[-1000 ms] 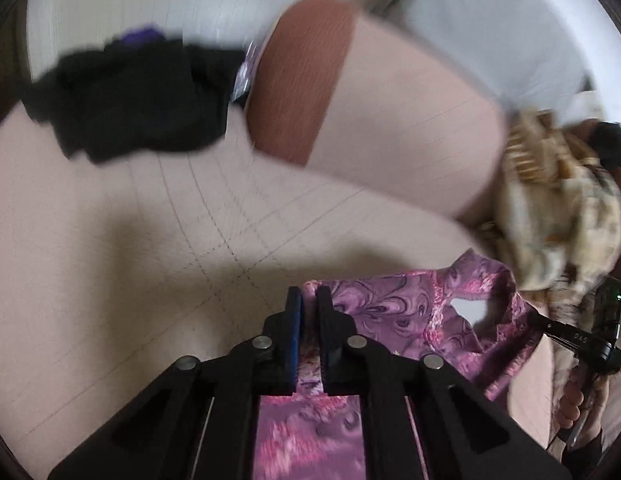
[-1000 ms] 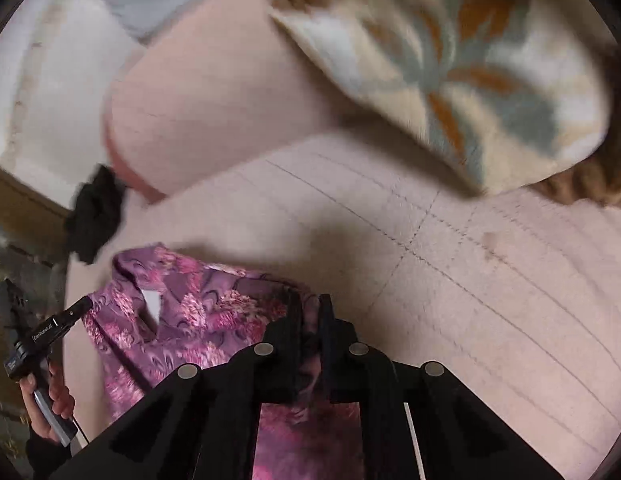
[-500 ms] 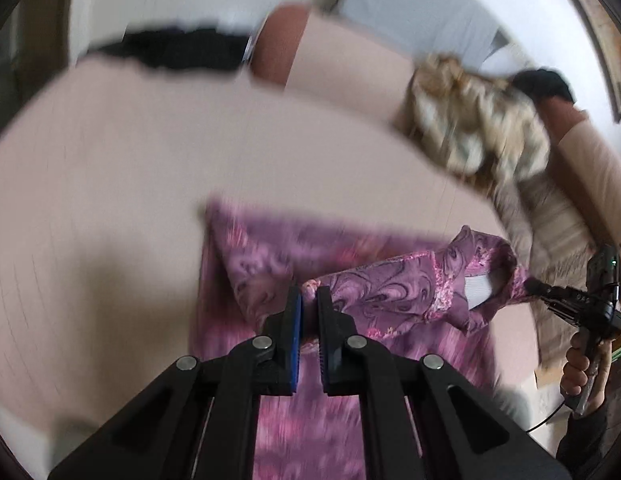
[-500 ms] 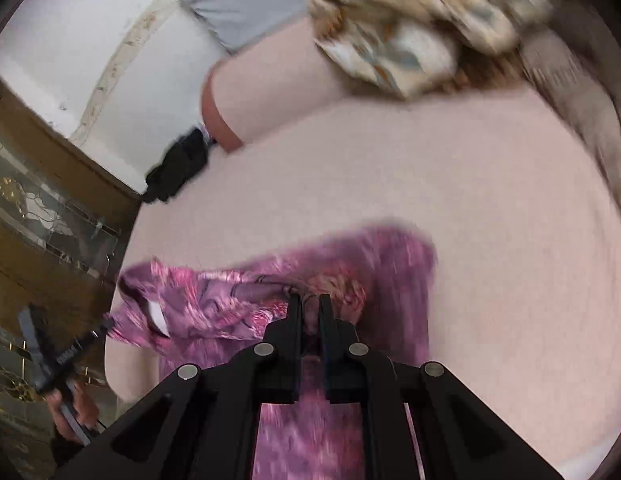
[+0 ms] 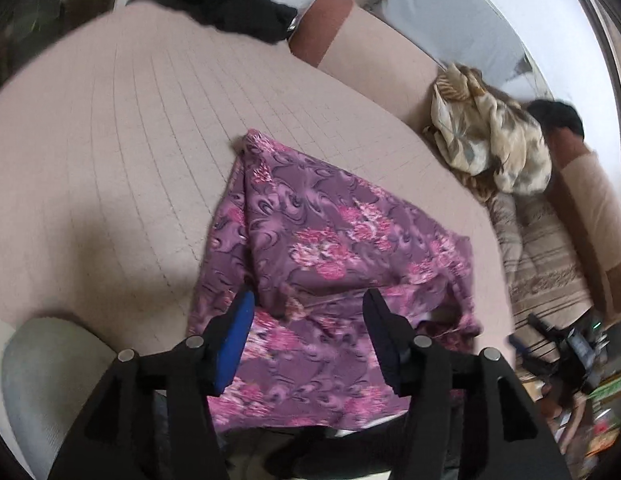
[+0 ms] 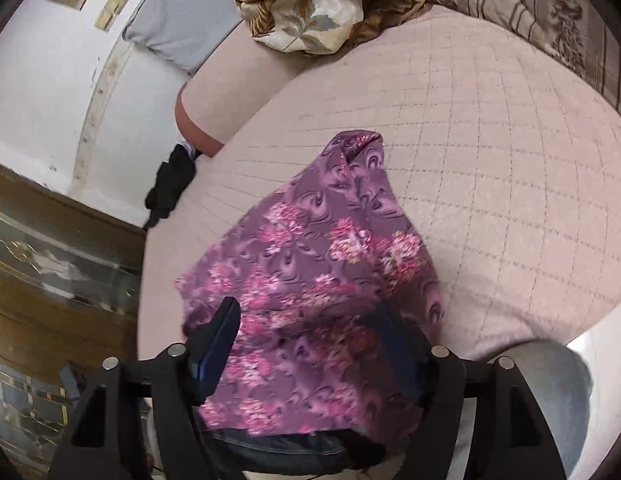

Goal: Fold small clothes

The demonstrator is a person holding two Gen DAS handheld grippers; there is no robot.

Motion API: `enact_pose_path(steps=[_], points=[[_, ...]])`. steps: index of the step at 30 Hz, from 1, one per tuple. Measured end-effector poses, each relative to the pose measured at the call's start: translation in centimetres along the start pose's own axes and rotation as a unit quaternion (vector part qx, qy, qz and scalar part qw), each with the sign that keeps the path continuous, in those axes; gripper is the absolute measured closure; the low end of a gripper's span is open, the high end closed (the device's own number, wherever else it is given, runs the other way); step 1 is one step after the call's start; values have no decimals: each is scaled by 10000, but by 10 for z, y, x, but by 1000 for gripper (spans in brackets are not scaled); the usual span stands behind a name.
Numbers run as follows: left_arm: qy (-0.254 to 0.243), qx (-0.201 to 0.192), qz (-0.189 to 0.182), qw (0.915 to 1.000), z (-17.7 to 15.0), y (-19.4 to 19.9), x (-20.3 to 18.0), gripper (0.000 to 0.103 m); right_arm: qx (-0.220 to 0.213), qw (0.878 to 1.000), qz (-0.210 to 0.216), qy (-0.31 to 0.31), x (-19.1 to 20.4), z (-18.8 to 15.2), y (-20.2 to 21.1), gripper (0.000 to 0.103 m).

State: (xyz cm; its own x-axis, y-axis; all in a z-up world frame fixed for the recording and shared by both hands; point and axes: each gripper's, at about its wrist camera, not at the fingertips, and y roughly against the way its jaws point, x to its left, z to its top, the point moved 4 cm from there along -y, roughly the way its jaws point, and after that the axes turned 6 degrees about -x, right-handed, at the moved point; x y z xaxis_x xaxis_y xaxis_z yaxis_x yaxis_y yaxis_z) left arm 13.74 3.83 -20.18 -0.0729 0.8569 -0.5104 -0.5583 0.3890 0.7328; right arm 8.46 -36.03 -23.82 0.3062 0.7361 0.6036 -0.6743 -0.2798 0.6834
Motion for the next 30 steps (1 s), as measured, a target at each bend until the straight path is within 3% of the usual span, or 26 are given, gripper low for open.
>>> enact_pose_path(steps=[3,6,11,15,18,19,20,22,24,25,27,30], points=[[800,510,-286,9951,-3,-17,6,42,174,9994,73,-298,-1,-2,-13,23],[1220,794,-248,9890,-10,-36,13,42,551,9959,45,-711,-5,-12,-38,23],[1588,1054,-301,9812,-14,-58,17,42,824,9917,-113,-983,-17,-23,-57,23],[1632,1175,34,9796,-13,-73,18,42,702,9898,-100,-1236,-25,-9,-63,23],[1487,1212,160,9813,-17,-79,15,45,868,9896,-225,-1125,-21,-3,-80,23],[1398,1190,263,9827,-18,-79,15,52,960,9894,-297,-1052,-20,-4,-87,31],[1307,1172,367,9838,-20,-78,15,59,1011,9895,-384,-959,-19,-5,-92,53],[1199,1130,432,9854,-23,-75,17,67,1076,9894,-667,-711,-18,-9,-97,71],[1100,1086,516,9866,-25,-73,20,87,950,9909,-737,-611,-20,-11,-94,81],[1050,1086,544,9870,-24,-73,22,96,922,9913,-762,-542,-21,-12,-92,91],[1080,968,367,9888,-16,-60,24,96,914,9923,-686,-470,-21,-13,-86,95],[838,377,2,9958,6,-17,16,97,768,9955,-536,-110,-6,-11,-60,95]])
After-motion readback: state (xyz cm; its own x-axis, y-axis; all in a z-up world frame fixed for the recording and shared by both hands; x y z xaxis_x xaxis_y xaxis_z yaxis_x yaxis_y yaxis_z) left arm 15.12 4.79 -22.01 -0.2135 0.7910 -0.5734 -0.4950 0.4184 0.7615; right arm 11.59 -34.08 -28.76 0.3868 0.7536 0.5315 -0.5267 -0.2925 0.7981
